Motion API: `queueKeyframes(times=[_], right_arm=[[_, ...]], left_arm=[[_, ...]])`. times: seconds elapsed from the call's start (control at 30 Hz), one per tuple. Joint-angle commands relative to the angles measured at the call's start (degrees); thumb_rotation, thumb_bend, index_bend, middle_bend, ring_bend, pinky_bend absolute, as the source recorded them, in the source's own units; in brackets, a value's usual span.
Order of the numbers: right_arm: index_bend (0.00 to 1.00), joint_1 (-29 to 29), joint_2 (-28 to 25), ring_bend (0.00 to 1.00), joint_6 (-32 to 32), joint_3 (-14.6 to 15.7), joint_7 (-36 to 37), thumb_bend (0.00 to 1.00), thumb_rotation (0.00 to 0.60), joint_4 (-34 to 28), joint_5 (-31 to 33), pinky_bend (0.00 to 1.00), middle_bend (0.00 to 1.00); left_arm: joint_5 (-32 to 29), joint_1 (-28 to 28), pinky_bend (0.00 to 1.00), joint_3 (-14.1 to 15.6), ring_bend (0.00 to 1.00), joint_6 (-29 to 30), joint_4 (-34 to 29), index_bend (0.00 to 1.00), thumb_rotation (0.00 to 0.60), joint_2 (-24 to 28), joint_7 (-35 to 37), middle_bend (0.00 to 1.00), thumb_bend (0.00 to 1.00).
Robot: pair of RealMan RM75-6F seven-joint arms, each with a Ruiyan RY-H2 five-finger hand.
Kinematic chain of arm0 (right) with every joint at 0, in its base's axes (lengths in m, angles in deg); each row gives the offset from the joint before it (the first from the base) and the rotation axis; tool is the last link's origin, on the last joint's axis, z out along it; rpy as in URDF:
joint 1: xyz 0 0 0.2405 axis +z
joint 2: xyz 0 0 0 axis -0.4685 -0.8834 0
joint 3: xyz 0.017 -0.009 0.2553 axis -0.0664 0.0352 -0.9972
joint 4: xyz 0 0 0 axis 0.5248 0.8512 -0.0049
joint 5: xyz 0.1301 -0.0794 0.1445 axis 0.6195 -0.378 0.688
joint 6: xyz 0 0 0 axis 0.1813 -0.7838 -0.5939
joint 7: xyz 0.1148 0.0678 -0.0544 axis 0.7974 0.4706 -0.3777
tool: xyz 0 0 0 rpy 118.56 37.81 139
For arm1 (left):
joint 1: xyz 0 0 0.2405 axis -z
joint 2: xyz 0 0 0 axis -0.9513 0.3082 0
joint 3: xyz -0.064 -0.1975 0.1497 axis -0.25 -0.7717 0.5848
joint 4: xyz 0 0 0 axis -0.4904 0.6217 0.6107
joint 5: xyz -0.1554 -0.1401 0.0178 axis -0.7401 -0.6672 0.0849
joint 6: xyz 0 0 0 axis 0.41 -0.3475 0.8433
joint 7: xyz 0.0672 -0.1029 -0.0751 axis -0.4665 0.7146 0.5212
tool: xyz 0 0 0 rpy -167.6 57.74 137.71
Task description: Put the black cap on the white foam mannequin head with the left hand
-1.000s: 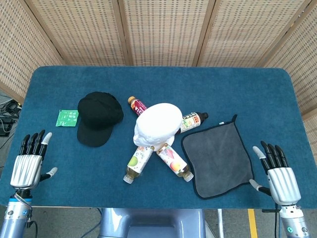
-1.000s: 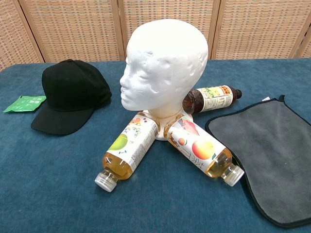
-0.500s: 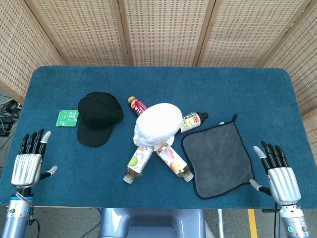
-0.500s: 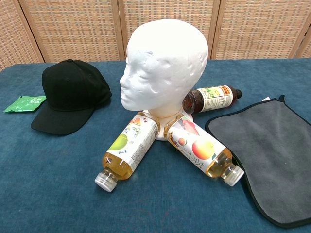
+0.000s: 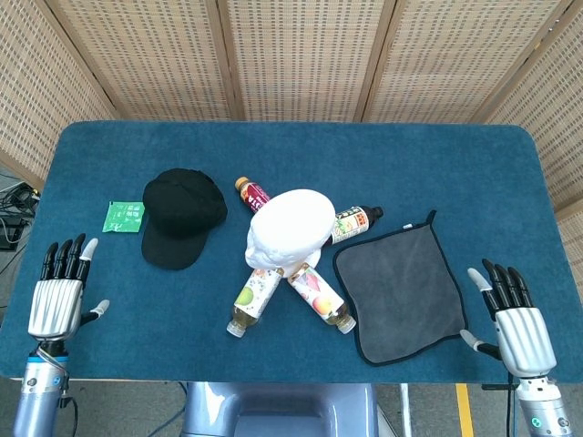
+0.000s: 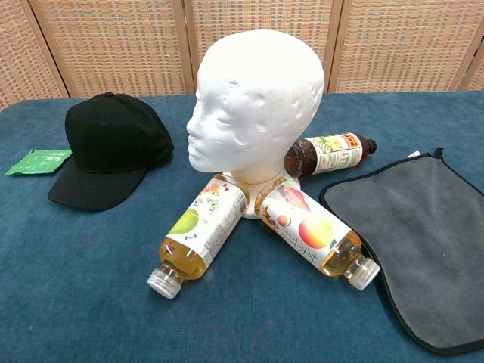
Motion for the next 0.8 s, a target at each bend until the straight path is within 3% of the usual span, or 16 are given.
queueKeyframes(times=[0.03,0.13,0.2,0.37,0.47,0.6,0.8], right_arm=[[0.14,0.1,0.1,0.00,0.3,0.1,-0.1,0.06,0.600,-0.1,0.0,0.00,0.00],[0.15,0.1,0.2,0.00,0.5,0.1,-0.3,0.06,0.600,0.0,0.0,0.00,0.00],[0.15,0.2,0.3,0.00,0.5,0.1,-0.5,0.05,0.600,0.1,0.0,0.00,0.00],[0.15,0.2,0.6,0.00,0.6,0.0,-0.7,0.05,0.600,0.4,0.2,0.00,0.00],[0.15,0.3,0.8,0.00,0.7,0.0,-0.8,0.05,0.600,0.6,0.2,0.00,0.00],[0.16,0.3,0.9,0.00,0.6,-0.1,-0.7,0.06,0.600,0.9,0.2,0.00,0.00],[0.16,0.3,1.2,0.00,0.2,-0.4,-0.3,0.06,0.600,1.4,0.3,0.00,0.00]], left_arm=[[3.3,1.9,0.13,-1.5,0.06,2.5,10.9,0.00,0.600,-5.3,3.3,0.00,0.04],[3.9,3.6,0.16,-1.7,0.09,1.5,19.5,0.00,0.600,-8.8,7.4,0.00,0.08],[3.1,4.8,0.23,-1.8,0.18,-0.9,24.1,0.00,0.600,-10.9,9.2,0.04,0.11],[3.9,7.5,0.48,-1.5,0.47,-2.5,35.5,0.03,0.600,-16.7,10.4,0.34,0.17],[4.1,8.6,0.55,-1.1,0.56,-3.6,41.7,0.08,0.600,-20.1,11.3,0.46,0.20],[4.2,10.4,0.61,-0.5,0.66,-5.7,48.5,0.14,0.600,-24.1,12.6,0.58,0.25],[4.1,12.3,0.64,0.0,0.69,-8.1,55.4,0.18,0.600,-28.5,14.0,0.64,0.26]])
